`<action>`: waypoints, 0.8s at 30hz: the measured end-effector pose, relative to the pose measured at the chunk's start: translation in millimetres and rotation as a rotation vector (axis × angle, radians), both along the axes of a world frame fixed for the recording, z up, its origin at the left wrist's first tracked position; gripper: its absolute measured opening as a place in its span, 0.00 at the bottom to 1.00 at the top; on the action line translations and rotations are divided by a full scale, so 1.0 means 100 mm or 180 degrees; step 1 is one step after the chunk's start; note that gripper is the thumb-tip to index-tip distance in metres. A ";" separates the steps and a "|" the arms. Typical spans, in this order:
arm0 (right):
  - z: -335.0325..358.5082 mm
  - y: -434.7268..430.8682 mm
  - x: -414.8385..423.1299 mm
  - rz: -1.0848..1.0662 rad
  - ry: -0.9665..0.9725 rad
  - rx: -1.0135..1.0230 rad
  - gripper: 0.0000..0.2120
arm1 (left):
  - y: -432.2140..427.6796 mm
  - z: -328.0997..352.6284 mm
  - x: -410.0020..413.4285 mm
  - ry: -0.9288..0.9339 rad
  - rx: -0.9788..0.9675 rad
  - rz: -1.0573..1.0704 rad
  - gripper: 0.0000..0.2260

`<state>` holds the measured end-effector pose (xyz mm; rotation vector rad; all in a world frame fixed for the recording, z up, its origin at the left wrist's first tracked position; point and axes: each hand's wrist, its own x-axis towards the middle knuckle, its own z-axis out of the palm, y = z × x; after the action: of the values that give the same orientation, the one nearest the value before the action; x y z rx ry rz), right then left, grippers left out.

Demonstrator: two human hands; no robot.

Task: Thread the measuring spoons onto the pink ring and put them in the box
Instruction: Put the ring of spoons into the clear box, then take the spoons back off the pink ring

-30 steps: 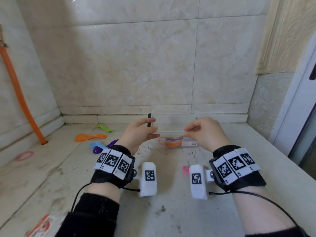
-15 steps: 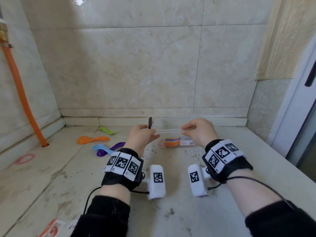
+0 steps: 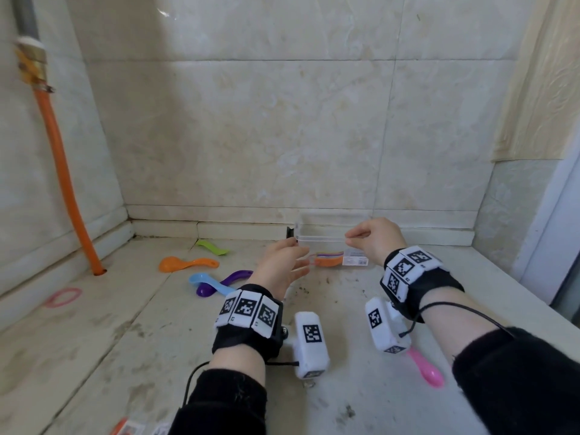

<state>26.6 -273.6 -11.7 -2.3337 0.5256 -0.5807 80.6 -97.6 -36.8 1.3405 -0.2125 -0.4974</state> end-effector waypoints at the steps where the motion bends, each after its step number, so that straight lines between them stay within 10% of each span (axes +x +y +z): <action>1: 0.00 -0.01 0.02 0.0004 0.0001 -0.0015 0.07 | 0.00 0.00 0.00 0.0004 -0.0006 0.0000 0.23; 14: 0.19 0.37 -0.01 0.0156 0.0535 -0.1128 0.18 | 0.45 0.47 -0.03 -0.0555 0.0688 0.0328 0.13; 24: 0.37 2.04 0.29 0.1831 0.1107 -0.1321 0.14 | 2.11 0.81 0.34 -0.1946 0.4579 0.0936 0.14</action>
<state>55.3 -70.0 25.0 -2.8256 -0.1521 -0.0033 114.6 113.4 43.9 2.8703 -0.1336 0.1312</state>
